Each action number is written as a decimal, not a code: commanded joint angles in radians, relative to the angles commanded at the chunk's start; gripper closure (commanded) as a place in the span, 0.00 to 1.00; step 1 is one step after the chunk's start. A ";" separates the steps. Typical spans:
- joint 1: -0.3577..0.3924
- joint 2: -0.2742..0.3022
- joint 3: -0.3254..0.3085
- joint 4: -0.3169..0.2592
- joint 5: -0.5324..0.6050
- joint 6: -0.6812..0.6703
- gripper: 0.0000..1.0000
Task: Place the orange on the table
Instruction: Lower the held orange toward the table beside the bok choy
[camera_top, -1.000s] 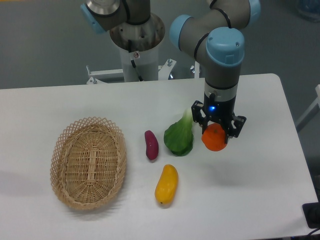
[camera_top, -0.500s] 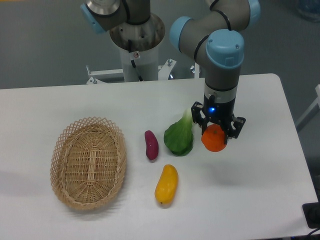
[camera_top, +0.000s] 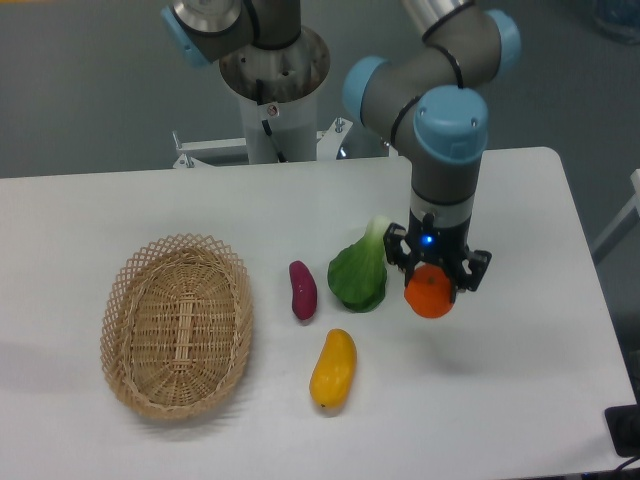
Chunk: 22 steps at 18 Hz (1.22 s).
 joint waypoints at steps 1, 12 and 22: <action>0.000 -0.018 0.002 0.008 0.002 -0.008 0.41; -0.028 -0.135 0.025 0.014 0.008 -0.009 0.41; -0.048 -0.163 0.028 0.042 0.008 -0.026 0.40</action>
